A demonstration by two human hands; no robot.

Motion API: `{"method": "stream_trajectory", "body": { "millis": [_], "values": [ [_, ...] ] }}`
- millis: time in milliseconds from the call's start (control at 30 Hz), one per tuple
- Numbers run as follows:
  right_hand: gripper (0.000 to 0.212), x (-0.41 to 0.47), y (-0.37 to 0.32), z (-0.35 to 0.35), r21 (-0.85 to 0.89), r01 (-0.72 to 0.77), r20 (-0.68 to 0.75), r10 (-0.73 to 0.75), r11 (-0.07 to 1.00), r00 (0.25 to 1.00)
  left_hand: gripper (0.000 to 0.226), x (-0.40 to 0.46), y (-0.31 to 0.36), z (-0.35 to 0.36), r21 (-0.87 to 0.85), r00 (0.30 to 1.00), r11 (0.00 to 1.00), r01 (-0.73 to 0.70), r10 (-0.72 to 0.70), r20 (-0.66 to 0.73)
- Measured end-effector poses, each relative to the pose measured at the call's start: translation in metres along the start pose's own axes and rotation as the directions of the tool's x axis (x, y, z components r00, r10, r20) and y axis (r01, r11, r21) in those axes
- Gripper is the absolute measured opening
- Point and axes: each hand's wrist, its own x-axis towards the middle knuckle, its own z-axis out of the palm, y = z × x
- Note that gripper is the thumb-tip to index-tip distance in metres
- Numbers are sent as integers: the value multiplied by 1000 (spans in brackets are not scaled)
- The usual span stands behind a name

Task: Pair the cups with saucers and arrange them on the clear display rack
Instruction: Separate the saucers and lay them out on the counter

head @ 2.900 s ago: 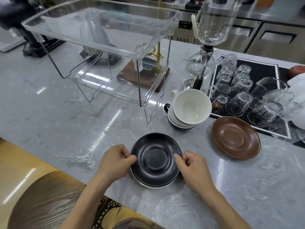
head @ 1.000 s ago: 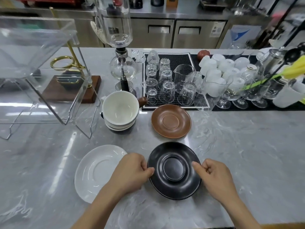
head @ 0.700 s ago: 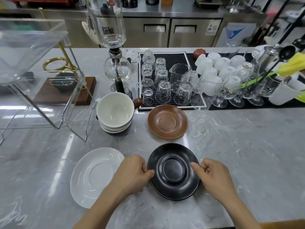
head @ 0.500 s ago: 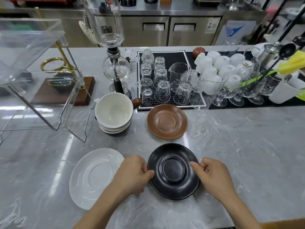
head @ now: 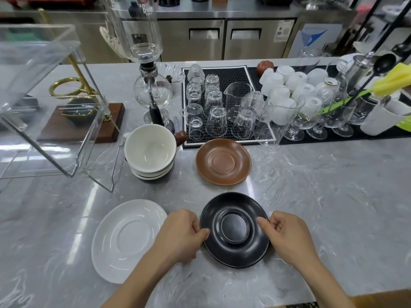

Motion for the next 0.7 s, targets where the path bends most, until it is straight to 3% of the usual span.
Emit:
{"method": "stream_trajectory", "body": {
  "millis": [200, 367, 567, 700],
  "values": [
    [49, 0, 0, -3, -34, 9, 28, -8, 999, 1000, 27, -2, -1, 2, -42, 1000, 999, 4, -5, -20],
    [51, 0, -6, -7, -127, -40, 32, 44, 991, 998, 32, -5, -2, 5, 46, 993, 999, -23, 28, -115],
    [50, -7, -15, -8, -244, -97, -93, 77, 965, 993, 40, -12, -7, 14, 33, 970, 996, -80, 86, -226],
    [41, -9, -24, -7, -199, -54, -153, 23, 979, 988, 37, -20, -12, 13, -45, 930, 987, -151, 127, -344]
  ]
}}
